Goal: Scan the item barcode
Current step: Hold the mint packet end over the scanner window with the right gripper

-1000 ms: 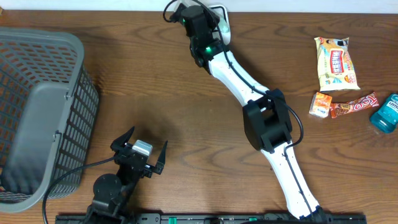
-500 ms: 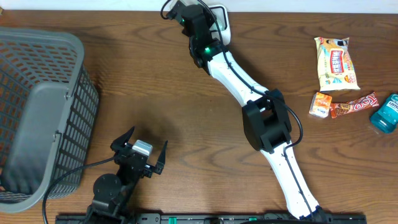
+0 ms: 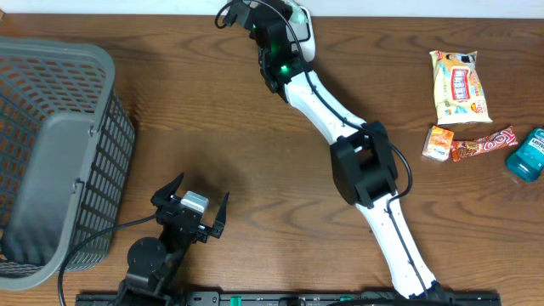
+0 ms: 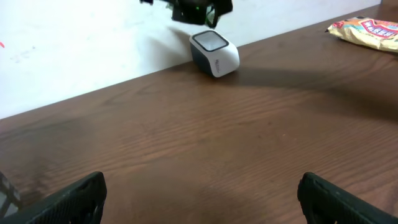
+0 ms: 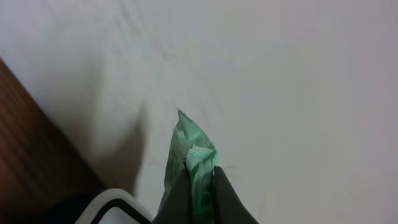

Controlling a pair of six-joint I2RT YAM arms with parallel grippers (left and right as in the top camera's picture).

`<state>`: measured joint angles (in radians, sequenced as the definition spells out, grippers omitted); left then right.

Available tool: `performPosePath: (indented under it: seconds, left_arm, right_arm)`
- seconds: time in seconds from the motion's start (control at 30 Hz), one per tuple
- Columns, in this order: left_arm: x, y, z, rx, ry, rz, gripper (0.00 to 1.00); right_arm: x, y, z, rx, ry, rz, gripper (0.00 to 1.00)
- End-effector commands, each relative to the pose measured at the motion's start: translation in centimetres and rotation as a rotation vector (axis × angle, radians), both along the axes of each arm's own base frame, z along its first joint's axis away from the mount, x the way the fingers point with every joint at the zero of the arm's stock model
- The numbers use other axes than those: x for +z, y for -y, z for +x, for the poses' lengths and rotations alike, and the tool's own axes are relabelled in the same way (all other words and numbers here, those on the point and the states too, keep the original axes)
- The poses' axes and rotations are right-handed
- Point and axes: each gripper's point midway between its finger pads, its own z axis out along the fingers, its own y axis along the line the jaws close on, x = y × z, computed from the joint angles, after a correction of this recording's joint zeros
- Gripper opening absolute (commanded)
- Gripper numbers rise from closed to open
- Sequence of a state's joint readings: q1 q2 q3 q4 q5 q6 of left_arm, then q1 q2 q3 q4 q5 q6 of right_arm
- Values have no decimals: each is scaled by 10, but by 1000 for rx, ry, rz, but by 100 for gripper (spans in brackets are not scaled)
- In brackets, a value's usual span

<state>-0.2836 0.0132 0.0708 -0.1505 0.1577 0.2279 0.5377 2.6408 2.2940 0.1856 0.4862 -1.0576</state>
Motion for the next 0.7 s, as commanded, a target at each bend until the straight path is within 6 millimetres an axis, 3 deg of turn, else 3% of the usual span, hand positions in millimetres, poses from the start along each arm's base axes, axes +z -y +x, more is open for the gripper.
performPosePath:
  seconds: [0.0, 0.13, 0.27, 0.67]
  left_arm:
    - [-13, 2, -1, -7, -42, -2, 98]
    - [-13, 2, -1, -7, -42, -2, 98]
    - [-13, 2, -1, -7, -42, -2, 98]
    - [-13, 2, -1, -7, -42, -2, 98]
  right_arm:
    - [-57, 0, 4, -11, -57, -63, 2]
    - [-96, -1, 0, -36, -102, -86, 1]
    - [-114, -4, -7, -71, -139, 0, 1]
    - [-103, -9, -10, -113, -92, 82, 1]
